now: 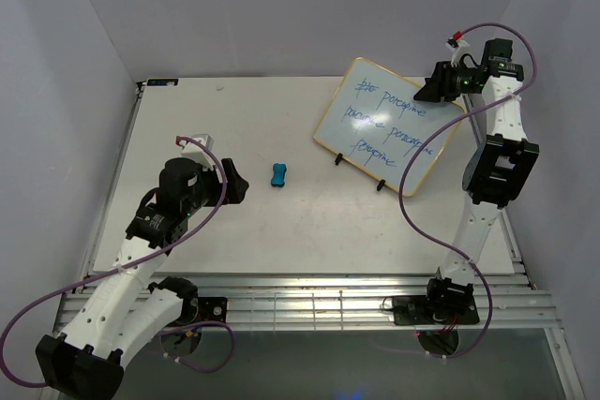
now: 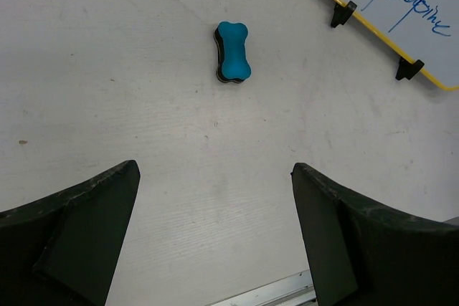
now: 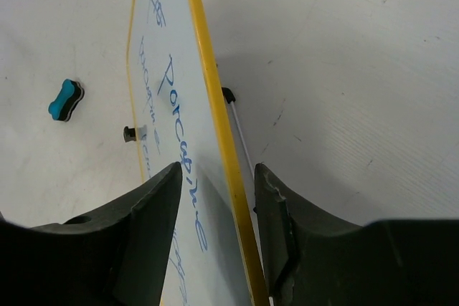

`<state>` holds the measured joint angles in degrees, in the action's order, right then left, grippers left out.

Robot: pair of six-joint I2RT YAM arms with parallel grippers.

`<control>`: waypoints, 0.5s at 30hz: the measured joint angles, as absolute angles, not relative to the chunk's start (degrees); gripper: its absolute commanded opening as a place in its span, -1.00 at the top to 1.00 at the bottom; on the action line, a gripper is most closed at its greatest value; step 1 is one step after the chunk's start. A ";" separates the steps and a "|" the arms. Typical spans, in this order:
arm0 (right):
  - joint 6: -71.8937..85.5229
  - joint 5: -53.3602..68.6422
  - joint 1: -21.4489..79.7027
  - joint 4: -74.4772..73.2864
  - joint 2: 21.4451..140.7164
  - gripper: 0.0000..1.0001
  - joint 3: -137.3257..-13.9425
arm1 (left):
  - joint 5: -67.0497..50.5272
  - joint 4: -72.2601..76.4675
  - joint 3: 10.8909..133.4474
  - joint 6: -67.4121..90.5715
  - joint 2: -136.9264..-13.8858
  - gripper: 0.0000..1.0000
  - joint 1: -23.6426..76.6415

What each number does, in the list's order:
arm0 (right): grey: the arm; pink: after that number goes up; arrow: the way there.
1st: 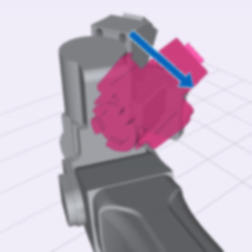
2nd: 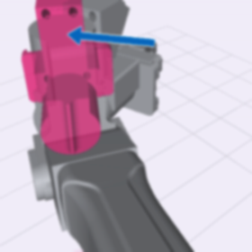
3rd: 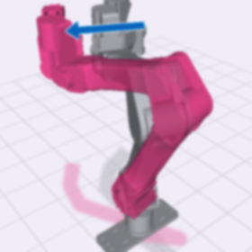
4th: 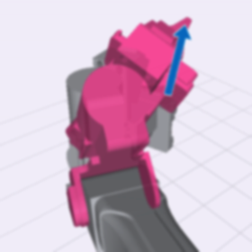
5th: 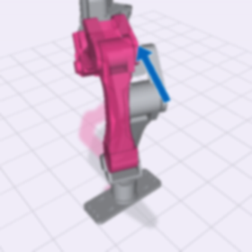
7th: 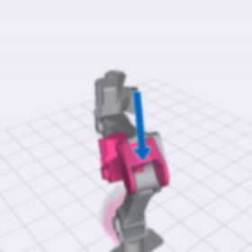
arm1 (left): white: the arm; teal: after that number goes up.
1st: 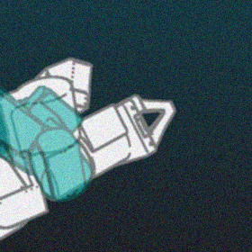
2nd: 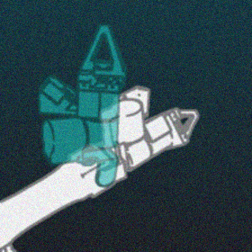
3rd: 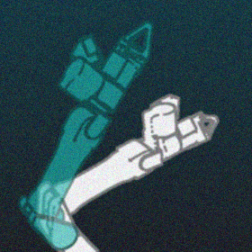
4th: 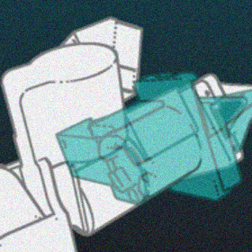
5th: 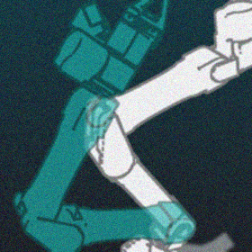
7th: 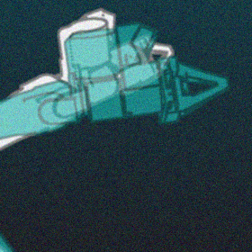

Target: Erase the whiteboard

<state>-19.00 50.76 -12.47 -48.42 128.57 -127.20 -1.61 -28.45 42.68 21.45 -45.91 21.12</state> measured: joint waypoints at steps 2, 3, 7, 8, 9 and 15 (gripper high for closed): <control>-19.42 51.40 -12.47 -48.62 128.55 0.02 -126.80 | -1.76 -28.25 42.65 21.45 -45.89 -0.96 21.12; -19.64 51.57 -12.49 -48.62 128.53 0.04 -126.61 | -1.78 -28.21 42.63 21.45 -45.84 -0.96 21.12; -20.25 51.79 -12.53 -49.10 127.70 0.07 -125.56 | -1.93 -28.21 42.54 21.43 -45.54 -0.96 21.12; -20.56 51.75 -12.53 -49.12 126.98 0.09 -124.60 | -1.93 -28.21 42.52 21.45 -45.50 -0.96 21.12; -20.84 51.62 -12.53 -49.32 126.15 0.11 -123.63 | -1.96 -28.21 42.52 21.45 -45.43 -0.96 21.12; -21.71 51.55 -11.90 -50.96 123.17 0.34 -121.54 | -1.96 -28.16 42.19 21.45 -44.71 -0.96 21.15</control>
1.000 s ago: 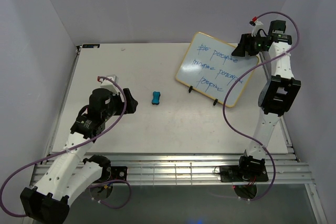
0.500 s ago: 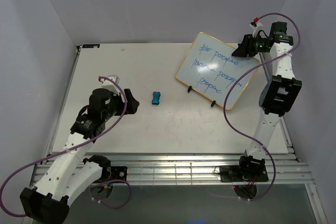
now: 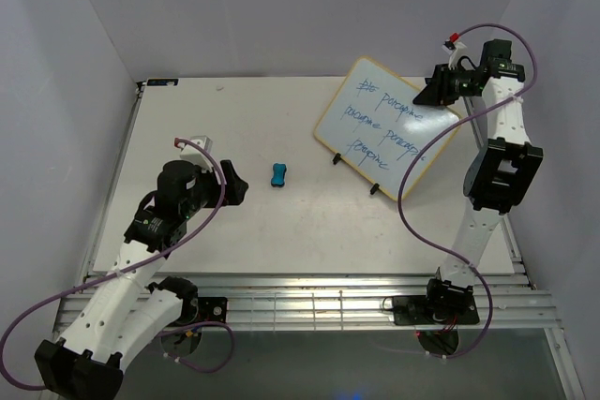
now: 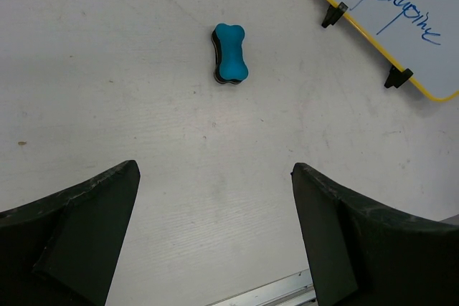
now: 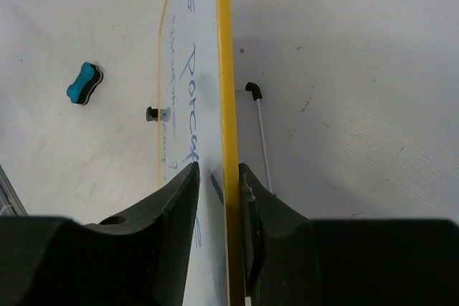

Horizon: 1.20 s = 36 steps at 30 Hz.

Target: Erase the whiteboard

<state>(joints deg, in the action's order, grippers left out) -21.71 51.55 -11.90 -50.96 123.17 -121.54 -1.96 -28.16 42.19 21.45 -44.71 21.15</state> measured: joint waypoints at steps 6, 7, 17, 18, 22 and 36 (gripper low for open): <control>-22.46 50.52 -10.46 -50.85 121.89 0.49 -119.68 | -2.07 -28.08 41.69 21.43 -44.14 -0.96 21.19; -22.61 50.50 -10.31 -50.76 121.62 0.56 -119.24 | -2.15 -28.03 41.69 21.43 -44.14 -0.96 21.21; -19.03 53.82 -9.19 -52.16 116.64 0.85 -116.42 | -2.22 -27.81 41.69 21.43 -44.14 -0.96 21.41; -18.81 53.58 -9.06 -52.14 116.38 0.84 -116.38 | -2.22 -27.83 41.69 21.43 -44.14 -0.96 21.47; -17.28 52.31 -8.71 -51.00 115.24 0.84 -115.68 | -2.17 -27.81 41.69 21.43 -44.12 -0.96 21.50; -3.07 44.34 -8.25 -39.99 102.06 0.85 -105.93 | 3.77 -28.47 41.69 22.65 -44.03 -0.96 21.50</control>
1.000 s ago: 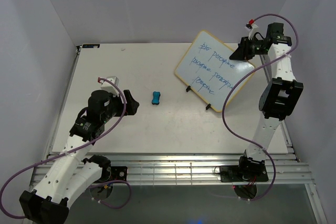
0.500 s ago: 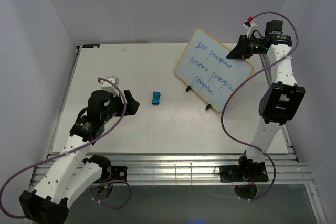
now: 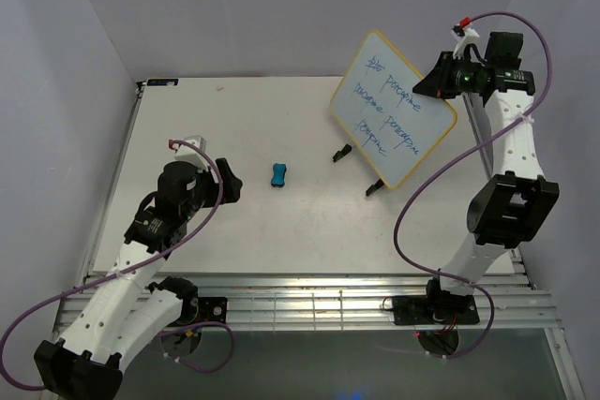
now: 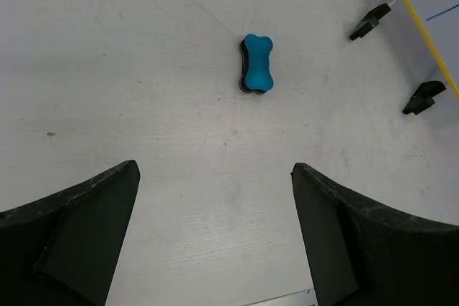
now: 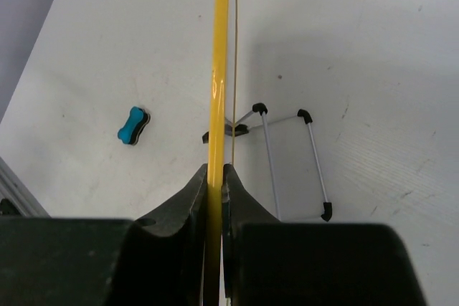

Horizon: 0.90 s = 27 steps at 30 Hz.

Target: Erase the whiteboard

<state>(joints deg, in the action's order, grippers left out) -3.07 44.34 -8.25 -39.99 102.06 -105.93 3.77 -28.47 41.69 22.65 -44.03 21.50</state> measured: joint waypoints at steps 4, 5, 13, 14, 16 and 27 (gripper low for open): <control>1.61 43.22 -8.27 -35.48 100.68 0.85 -105.71 | 7.22 -29.50 41.69 24.08 -44.03 -0.96 21.50; 2.87 43.27 -8.27 -34.11 100.33 0.85 -105.34 | 7.68 -29.67 41.69 24.29 -44.01 -0.96 21.50; 12.05 44.12 -8.21 -24.38 90.96 0.85 -93.10 | 10.48 -30.06 41.71 26.02 -44.95 -0.96 21.50; 12.95 44.10 -8.03 -23.49 89.23 0.85 -91.57 | 10.90 -30.13 41.71 26.09 -45.36 -0.96 21.50; 14.41 43.83 -7.55 -21.58 85.10 0.85 -87.96 | 11.86 -30.28 41.71 26.39 -46.09 -0.96 21.50; 16.10 31.46 5.54 -20.75 57.47 0.85 -65.58 | 11.90 -32.49 43.53 31.20 -47.97 -0.96 21.50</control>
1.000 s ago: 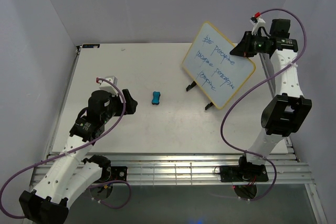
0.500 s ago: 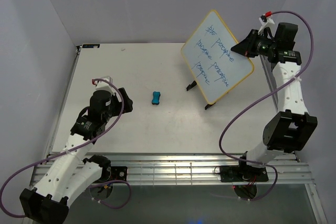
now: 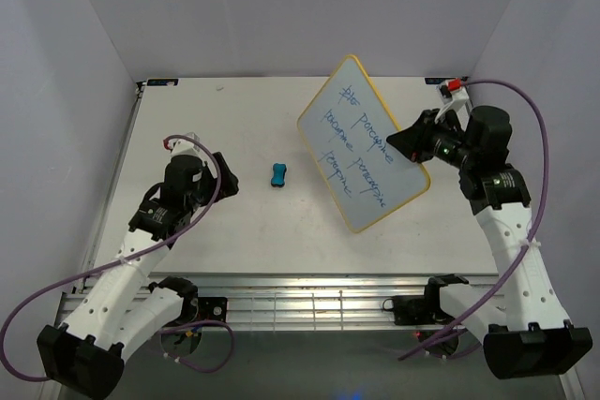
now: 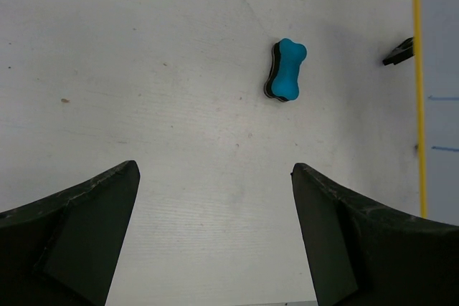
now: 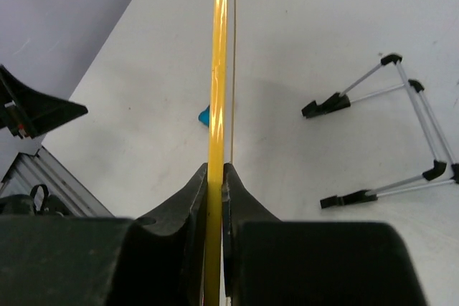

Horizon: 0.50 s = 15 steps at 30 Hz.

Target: Erase the whiteboard

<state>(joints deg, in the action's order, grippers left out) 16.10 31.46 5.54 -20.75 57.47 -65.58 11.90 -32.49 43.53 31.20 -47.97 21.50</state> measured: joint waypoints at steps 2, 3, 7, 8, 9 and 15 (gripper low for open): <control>16.08 28.99 7.79 -22.46 54.08 0.85 -62.26 | 10.44 -33.21 45.58 32.10 -50.15 -0.96 21.50; 16.05 27.88 8.54 -23.62 52.75 0.85 -60.86 | 9.85 -33.47 46.59 32.45 -51.18 -0.96 21.50; 14.90 23.97 9.69 -28.23 48.97 0.85 -56.29 | 7.20 -35.75 51.90 34.26 -55.86 -0.96 21.52; 14.44 23.27 9.76 -28.80 48.10 0.85 -54.96 | 6.55 -36.05 52.62 34.68 -56.40 -0.96 21.52; 14.09 22.70 9.78 -29.04 47.13 0.85 -53.41 | 5.93 -36.38 53.08 35.09 -56.75 -0.96 21.52; 14.06 24.43 9.87 -28.47 43.48 0.85 -47.13 | 2.52 -39.00 53.23 38.06 -57.34 -0.96 22.33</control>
<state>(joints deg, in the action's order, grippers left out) 14.06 24.43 9.87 -28.47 43.48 -47.13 2.52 -39.00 53.23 38.06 -57.34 22.33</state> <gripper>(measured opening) 0.121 0.976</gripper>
